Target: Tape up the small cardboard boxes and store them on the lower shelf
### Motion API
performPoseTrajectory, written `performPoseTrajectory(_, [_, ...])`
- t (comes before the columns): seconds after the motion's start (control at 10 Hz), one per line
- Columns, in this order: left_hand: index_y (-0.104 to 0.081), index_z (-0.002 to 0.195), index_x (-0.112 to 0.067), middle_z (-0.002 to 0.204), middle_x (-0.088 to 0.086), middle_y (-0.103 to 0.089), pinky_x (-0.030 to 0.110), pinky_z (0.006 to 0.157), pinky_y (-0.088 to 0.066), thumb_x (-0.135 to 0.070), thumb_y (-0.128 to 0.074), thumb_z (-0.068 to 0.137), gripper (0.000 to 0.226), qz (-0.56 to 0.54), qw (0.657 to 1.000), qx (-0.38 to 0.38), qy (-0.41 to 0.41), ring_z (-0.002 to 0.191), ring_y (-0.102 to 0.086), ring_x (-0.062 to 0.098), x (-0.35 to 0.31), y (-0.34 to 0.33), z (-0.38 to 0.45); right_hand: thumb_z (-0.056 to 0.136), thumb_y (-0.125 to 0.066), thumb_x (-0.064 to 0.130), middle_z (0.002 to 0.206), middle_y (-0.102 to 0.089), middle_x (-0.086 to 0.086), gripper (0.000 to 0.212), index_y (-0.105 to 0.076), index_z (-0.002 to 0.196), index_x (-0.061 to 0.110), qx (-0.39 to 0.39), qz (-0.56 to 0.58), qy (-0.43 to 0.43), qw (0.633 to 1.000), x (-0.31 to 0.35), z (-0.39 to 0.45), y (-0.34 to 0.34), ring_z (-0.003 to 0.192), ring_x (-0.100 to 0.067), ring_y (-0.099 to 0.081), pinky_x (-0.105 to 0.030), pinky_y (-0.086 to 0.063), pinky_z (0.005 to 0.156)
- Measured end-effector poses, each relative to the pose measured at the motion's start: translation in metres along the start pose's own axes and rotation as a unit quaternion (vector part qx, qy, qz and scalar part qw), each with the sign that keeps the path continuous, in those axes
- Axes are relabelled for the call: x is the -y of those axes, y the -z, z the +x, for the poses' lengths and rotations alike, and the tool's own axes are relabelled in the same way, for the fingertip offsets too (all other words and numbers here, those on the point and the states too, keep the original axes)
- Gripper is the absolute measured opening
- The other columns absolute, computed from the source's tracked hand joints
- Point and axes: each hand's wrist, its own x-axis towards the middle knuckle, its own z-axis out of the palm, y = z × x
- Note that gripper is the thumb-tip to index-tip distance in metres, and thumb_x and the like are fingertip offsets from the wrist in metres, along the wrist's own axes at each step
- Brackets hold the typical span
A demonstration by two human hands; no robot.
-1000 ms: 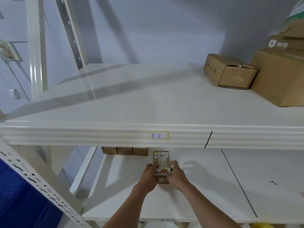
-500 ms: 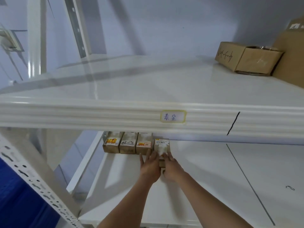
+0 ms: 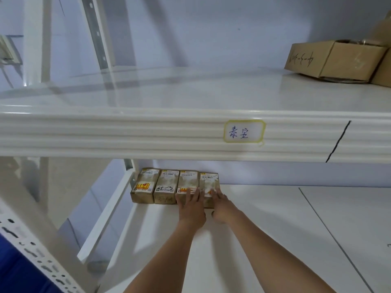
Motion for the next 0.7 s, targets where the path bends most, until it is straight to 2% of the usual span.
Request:
performPoseTrajectory(0.3, [-0.007, 0.162, -0.023, 0.17, -0.003, -0.002, 0.071, 0.114, 0.008, -0.022, -0.048, 0.1, 0.074, -0.007, 1.0, 0.024, 0.001, 0.156, 0.005, 0.029, -0.004, 0.011, 0.017, 0.092, -0.056, 0.007, 0.17, 0.004, -0.005, 0.089, -0.003, 0.162, 0.016, 0.018, -0.028, -0.023, 0.999, 0.011, 0.018, 0.014, 0.152, -0.029, -0.022, -0.046, -0.028, 0.121])
performPoseTrajectory(0.4, [-0.006, 0.162, -0.024, 0.169, -0.003, -0.004, 0.073, 0.114, 0.005, -0.027, -0.049, 0.1, 0.075, -0.021, 0.999, 0.041, 0.002, 0.156, 0.001, 0.029, -0.004, 0.018, 0.018, 0.092, -0.058, 0.013, 0.169, 0.001, -0.004, 0.088, -0.005, 0.162, 0.017, 0.0, -0.036, -0.03, 0.999, 0.014, 0.014, 0.014, 0.152, -0.029, -0.019, -0.047, -0.024, 0.122])
performPoseTrajectory(0.5, [0.001, 0.162, -0.029, 0.17, -0.003, -0.003, 0.071, 0.116, 0.001, -0.035, -0.05, 0.098, 0.082, -0.089, 0.995, 0.055, 0.004, 0.156, 0.001, 0.028, 0.002, 0.031, 0.015, 0.094, -0.057, 0.02, 0.169, 0.008, -0.008, 0.09, 0.003, 0.162, 0.018, -0.067, -0.026, -0.043, 0.996, 0.016, 0.002, 0.017, 0.154, -0.032, -0.014, -0.046, -0.021, 0.124])
performPoseTrajectory(0.6, [-0.001, 0.162, -0.027, 0.17, -0.003, -0.005, 0.067, 0.119, 0.0, -0.042, -0.046, 0.101, 0.077, -0.098, 0.995, 0.034, 0.006, 0.156, 0.0, 0.025, 0.008, 0.037, 0.002, 0.096, -0.052, 0.02, 0.169, 0.011, -0.012, 0.09, 0.01, 0.161, 0.017, -0.083, -0.012, -0.052, 0.995, 0.016, -0.019, 0.017, 0.155, -0.034, -0.011, -0.047, -0.019, 0.124])
performPoseTrajectory(0.7, [0.0, 0.162, -0.024, 0.17, -0.001, -0.002, 0.062, 0.121, 0.006, -0.051, -0.039, 0.102, 0.076, -0.114, 0.992, 0.055, 0.016, 0.156, 0.005, 0.023, 0.007, 0.04, -0.014, 0.098, -0.05, 0.02, 0.17, 0.007, -0.01, 0.084, 0.005, 0.162, 0.016, -0.069, -0.008, -0.055, 0.996, 0.014, -0.044, 0.018, 0.155, -0.033, -0.01, -0.049, -0.016, 0.125])
